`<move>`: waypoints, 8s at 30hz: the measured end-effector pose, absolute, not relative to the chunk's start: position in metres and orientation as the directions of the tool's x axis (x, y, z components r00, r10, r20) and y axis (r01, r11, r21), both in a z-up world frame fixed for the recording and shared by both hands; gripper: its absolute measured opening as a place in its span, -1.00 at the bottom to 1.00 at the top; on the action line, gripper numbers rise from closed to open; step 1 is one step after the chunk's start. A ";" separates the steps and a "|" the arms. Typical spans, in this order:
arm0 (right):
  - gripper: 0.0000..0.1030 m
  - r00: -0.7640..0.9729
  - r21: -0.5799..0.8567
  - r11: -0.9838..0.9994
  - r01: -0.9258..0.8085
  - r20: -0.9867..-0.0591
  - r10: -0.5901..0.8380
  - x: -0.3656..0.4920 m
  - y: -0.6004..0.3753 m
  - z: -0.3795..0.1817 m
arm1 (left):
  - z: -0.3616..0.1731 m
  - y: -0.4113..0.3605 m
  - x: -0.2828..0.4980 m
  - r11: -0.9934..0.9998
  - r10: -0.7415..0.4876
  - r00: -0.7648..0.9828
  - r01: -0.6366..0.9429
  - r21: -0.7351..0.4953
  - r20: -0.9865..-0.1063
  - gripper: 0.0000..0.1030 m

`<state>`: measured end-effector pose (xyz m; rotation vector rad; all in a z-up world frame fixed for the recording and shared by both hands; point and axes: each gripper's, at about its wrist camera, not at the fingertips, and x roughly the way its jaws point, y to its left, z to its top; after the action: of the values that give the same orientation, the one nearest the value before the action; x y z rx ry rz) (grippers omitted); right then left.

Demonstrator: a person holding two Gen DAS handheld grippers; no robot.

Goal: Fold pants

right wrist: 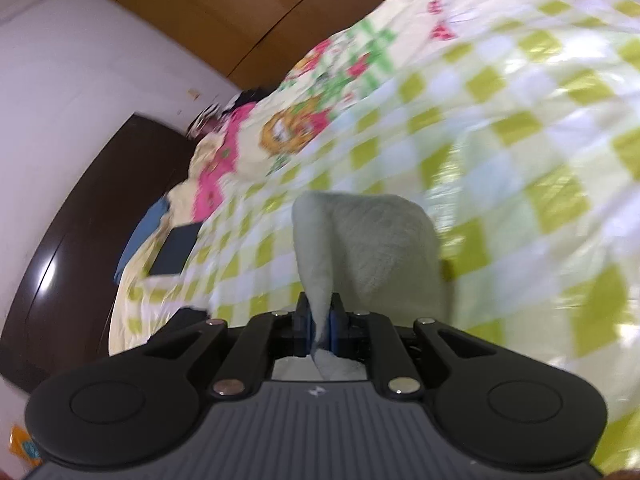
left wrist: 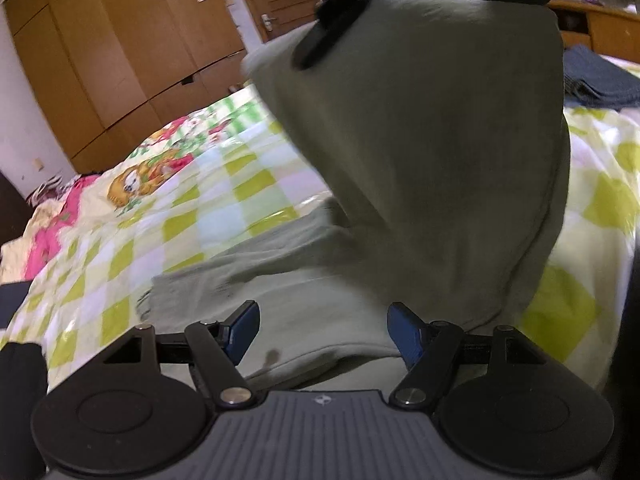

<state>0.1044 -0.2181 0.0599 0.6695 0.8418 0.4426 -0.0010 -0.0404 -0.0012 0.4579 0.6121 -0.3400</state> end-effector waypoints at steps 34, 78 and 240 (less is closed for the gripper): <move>-0.25 0.419 0.302 0.831 -0.466 -0.753 0.508 0.033 -0.093 0.055 | 0.005 0.091 0.025 0.981 -0.168 0.758 0.190 -0.032 -0.630 0.61; -0.88 0.580 0.234 0.795 -0.560 -0.574 0.578 0.003 -0.146 0.029 | 0.024 0.072 0.097 0.903 -0.393 0.377 0.329 -0.275 -0.839 0.68; 0.09 0.344 0.206 0.792 -0.574 -0.818 0.462 0.212 0.003 0.000 | 0.014 0.152 0.026 0.964 -0.261 0.570 0.109 -0.242 -0.779 0.09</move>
<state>0.2122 0.0030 0.0000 -0.1256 1.0173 0.6752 0.0259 0.1520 0.0137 -0.1743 0.9410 -0.2185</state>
